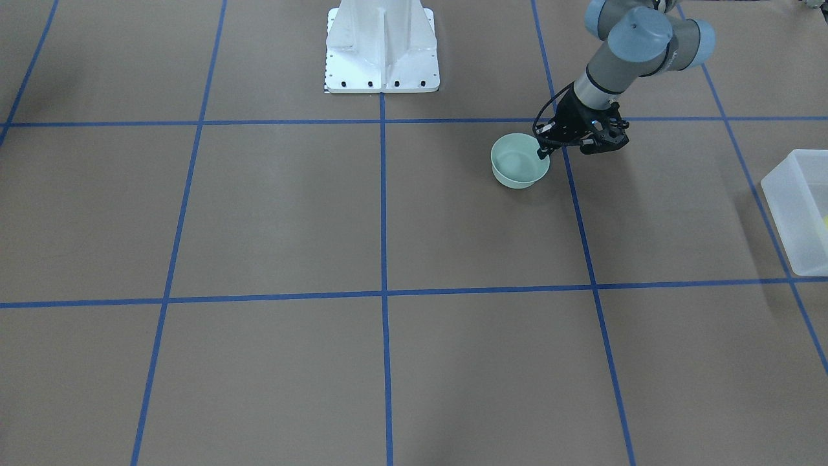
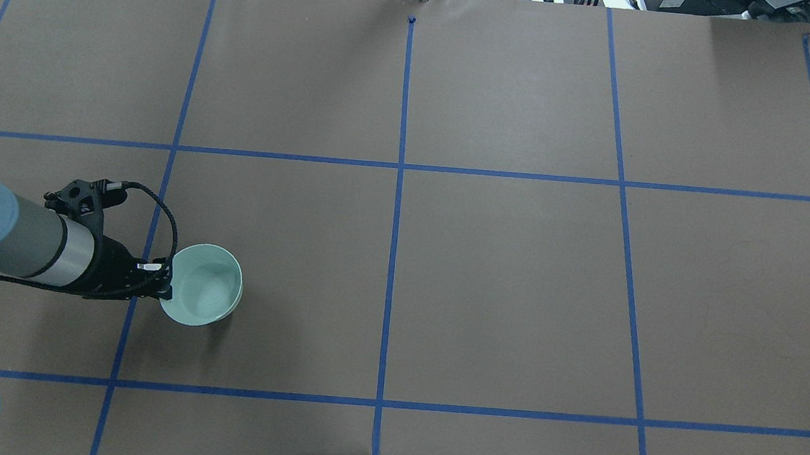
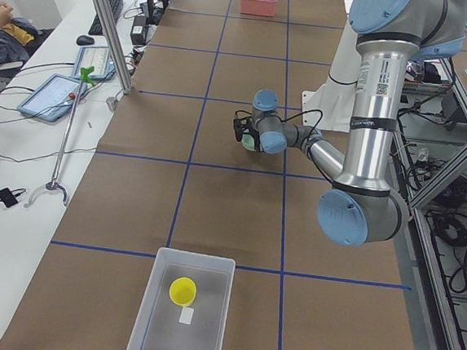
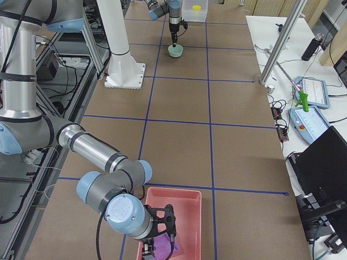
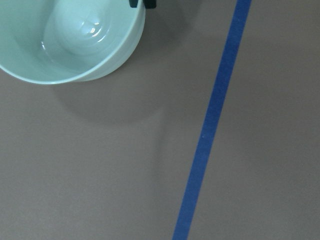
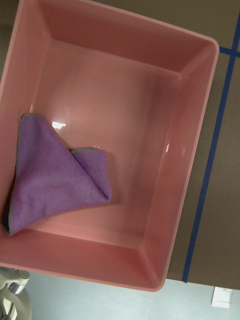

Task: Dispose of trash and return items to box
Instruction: 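Grasp the pale green bowl rim with the left gripper and lift it, then lower the green bowl into the clear bin and release it with the left gripper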

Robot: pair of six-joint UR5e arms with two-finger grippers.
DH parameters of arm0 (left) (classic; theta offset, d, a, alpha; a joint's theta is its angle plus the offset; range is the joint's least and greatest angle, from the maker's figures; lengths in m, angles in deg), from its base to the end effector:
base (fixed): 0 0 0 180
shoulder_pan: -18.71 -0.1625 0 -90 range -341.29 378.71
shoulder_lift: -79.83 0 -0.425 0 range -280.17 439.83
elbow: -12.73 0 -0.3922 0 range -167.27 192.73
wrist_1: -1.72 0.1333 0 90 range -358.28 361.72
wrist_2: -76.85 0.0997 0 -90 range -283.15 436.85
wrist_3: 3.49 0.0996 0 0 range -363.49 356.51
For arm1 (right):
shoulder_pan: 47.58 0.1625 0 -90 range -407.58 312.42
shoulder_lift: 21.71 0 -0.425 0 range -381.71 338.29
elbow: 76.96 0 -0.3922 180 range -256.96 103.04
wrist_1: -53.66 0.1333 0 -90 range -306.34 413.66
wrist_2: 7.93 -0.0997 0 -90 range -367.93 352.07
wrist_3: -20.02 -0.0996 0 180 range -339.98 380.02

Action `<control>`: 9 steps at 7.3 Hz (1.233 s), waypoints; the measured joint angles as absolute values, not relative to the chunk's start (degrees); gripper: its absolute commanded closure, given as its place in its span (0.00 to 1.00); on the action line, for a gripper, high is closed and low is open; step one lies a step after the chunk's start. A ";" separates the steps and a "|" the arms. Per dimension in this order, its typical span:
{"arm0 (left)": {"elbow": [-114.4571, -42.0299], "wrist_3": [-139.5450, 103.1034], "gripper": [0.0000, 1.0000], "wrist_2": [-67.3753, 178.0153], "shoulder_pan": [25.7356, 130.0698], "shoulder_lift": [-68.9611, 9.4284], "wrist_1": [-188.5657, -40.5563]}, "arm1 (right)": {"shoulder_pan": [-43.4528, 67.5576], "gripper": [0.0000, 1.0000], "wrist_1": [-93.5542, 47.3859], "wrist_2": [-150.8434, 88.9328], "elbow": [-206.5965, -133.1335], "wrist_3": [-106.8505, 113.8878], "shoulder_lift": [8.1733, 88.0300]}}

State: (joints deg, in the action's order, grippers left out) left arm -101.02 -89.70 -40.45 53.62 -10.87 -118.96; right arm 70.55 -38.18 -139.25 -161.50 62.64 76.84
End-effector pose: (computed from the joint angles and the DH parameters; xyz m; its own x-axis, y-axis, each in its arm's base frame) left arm 0.3532 -0.3533 0.3939 0.4810 -0.2641 -0.8360 0.1685 0.9636 -0.2074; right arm 0.2448 -0.3146 0.7769 0.7319 -0.1969 0.6523 0.0572 0.9717 0.2291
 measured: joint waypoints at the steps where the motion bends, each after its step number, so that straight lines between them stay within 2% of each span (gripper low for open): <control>1: -100.86 -86.76 1.00 -47.11 61.79 -10.55 -118.91 | 70.37 0.00 -38.21 -139.66 -161.77 62.56 76.82; 3: -95.35 -69.00 1.00 -58.38 79.05 -8.13 -118.81 | 66.79 0.00 -38.26 -141.23 -164.89 57.39 76.77; 5: -81.13 -39.86 1.00 -63.61 94.68 -7.05 -118.45 | 59.66 0.00 -38.25 -142.48 -171.78 45.38 76.74; 7: -67.64 -14.73 1.00 -65.91 107.07 -10.19 -113.52 | 52.35 0.00 -38.20 -145.03 -176.24 34.13 75.90; 9: -58.10 8.08 1.00 -65.46 116.47 -16.06 -100.94 | 48.61 0.00 -38.19 -145.98 -178.02 28.52 74.84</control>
State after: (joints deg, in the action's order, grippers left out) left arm -58.10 8.08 -65.46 116.47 -16.06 -100.94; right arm 48.61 -38.19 -145.98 -178.02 28.52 74.84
